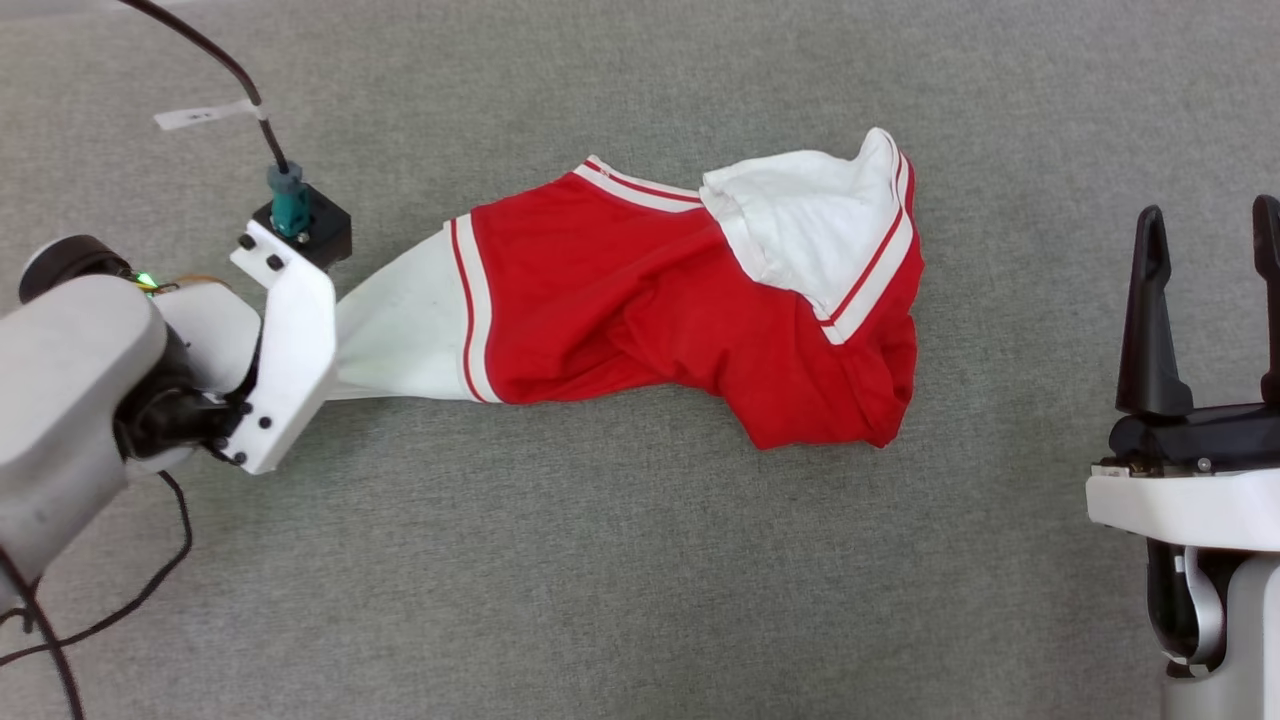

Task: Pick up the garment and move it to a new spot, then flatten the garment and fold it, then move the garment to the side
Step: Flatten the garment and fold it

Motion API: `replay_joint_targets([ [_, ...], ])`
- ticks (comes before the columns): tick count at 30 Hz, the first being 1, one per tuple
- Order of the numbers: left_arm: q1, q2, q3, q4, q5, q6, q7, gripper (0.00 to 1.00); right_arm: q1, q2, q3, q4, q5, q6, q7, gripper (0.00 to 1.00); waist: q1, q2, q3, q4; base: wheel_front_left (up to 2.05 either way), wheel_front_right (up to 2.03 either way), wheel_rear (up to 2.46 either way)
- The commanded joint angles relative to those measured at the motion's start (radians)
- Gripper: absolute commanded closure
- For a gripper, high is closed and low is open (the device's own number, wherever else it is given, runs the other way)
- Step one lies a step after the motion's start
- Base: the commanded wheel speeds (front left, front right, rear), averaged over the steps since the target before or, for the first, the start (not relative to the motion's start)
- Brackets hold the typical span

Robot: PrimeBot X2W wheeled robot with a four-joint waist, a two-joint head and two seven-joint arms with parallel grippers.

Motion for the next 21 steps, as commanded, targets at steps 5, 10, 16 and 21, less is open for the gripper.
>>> replay_joint_targets([
  [5,0.022,-0.048,0.013,0.035,0.021,0.000,-0.136,0.00,0.003,-0.005,0.002,0.015,-0.035,-0.001,-0.002,0.00,0.0000,0.0000,-0.048,0.028,0.00,0.00,0.00],
  [10,0.022,-0.076,0.053,0.035,0.082,0.003,-0.357,0.00,-0.068,-0.074,0.022,0.033,-0.046,-0.001,-0.002,0.00,0.0000,0.0000,-0.096,0.052,0.00,0.00,0.00],
  [16,0.081,-0.087,0.138,-0.012,0.161,0.130,-0.693,0.00,-0.220,-0.208,0.112,0.117,0.001,-0.001,0.037,0.00,0.0000,0.0000,-0.127,0.088,0.00,0.00,0.00],
  [21,0.172,-0.079,0.194,-0.075,0.194,0.266,-0.910,0.00,-0.363,-0.362,0.308,0.171,0.118,-0.001,0.256,0.00,0.0000,0.0000,-0.135,0.116,0.00,0.00,0.00],
])
